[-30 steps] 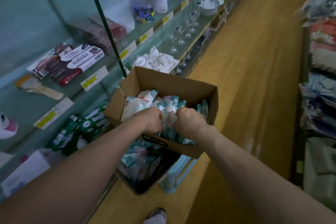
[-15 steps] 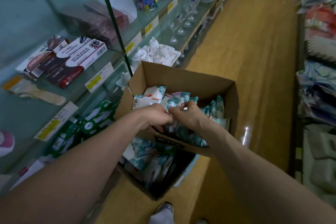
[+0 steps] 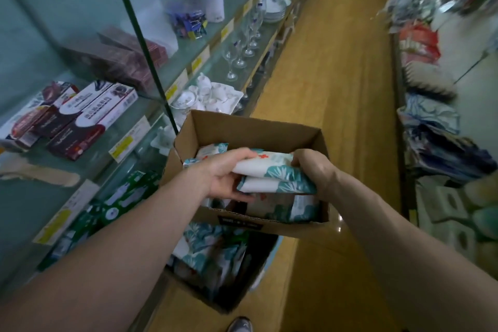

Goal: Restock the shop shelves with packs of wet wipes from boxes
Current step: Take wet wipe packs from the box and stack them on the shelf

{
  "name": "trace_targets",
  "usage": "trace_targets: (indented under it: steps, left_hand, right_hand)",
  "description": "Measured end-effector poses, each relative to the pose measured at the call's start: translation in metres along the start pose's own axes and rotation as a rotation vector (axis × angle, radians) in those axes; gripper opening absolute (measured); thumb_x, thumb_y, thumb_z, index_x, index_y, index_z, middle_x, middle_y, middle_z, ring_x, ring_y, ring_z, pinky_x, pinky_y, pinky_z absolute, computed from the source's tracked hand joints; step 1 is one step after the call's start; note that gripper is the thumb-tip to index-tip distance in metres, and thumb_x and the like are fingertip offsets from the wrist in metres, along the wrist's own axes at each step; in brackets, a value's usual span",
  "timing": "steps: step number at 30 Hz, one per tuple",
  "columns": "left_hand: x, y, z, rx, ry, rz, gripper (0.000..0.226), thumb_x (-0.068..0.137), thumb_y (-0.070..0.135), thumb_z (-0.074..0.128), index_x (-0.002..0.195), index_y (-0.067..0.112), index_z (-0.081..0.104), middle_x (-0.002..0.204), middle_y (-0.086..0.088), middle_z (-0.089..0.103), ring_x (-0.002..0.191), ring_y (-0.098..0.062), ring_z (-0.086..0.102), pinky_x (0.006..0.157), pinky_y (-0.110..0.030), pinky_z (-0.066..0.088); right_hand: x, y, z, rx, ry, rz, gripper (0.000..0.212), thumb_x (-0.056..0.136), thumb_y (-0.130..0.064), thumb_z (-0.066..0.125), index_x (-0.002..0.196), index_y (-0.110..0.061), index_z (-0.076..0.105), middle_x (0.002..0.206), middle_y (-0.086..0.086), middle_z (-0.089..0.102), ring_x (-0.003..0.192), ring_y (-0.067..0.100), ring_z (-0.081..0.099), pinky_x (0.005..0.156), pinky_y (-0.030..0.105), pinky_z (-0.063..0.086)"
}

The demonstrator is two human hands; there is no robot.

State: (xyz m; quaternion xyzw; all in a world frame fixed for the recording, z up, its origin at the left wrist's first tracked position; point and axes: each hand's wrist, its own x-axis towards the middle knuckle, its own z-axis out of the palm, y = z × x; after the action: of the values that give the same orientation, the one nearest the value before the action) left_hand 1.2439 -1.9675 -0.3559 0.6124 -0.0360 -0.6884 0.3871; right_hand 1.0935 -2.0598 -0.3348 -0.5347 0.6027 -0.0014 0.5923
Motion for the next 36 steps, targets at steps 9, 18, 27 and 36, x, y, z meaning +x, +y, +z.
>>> trace_targets:
  steps: [9, 18, 27, 36]
  left_hand:
    - [-0.01, 0.011, 0.018, 0.058, 0.046, 0.105, 0.042, 0.092, 0.0, 0.056, 0.13, 0.014, 0.046, 0.112, -0.016, 0.062, 0.088, -0.031, 0.064, 0.06, -0.05, 0.052]
    - [-0.016, 0.025, 0.034, 0.119, 0.009, 0.118, 0.021, 0.09, 0.014, 0.058, 0.111, 0.012, 0.055, 0.098, -0.014, 0.066, 0.088, -0.03, 0.065, 0.071, -0.048, 0.055]
    - [-0.017, 0.026, 0.106, 0.199, 0.081, 0.226, 0.025, 0.093, 0.04, 0.057, 0.093, 0.015, 0.059, 0.076, -0.007, 0.065, 0.065, -0.023, 0.063, 0.061, -0.035, 0.054]
    - [-0.044, 0.001, 0.222, 0.427, 0.037, 0.41, 0.031, 0.095, 0.044, 0.052, 0.086, 0.015, 0.056, 0.066, -0.004, 0.06, 0.05, -0.018, 0.057, 0.045, -0.02, 0.044]
  right_hand:
    - [-0.006, 0.005, -0.008, 0.019, -0.051, -0.003, 0.042, 0.088, -0.043, 0.062, 0.115, -0.01, 0.057, 0.101, 0.01, 0.071, 0.087, 0.024, 0.07, 0.081, 0.039, 0.058]
    - [-0.03, 0.01, -0.028, 0.141, -0.078, -0.014, 0.033, 0.091, -0.039, 0.061, 0.107, -0.01, 0.059, 0.1, 0.01, 0.071, 0.087, 0.022, 0.07, 0.074, 0.034, 0.058]
    - [-0.048, 0.025, -0.051, 0.092, 0.316, -0.211, 0.047, 0.101, -0.04, 0.029, 0.111, -0.002, 0.055, 0.101, 0.019, 0.066, 0.069, 0.025, 0.06, 0.047, 0.028, 0.042]
    - [-0.099, 0.084, -0.134, 0.193, 0.656, -0.278, 0.046, 0.102, -0.038, 0.025, 0.106, -0.007, 0.059, 0.094, 0.013, 0.064, 0.063, 0.018, 0.057, 0.043, 0.022, 0.038]
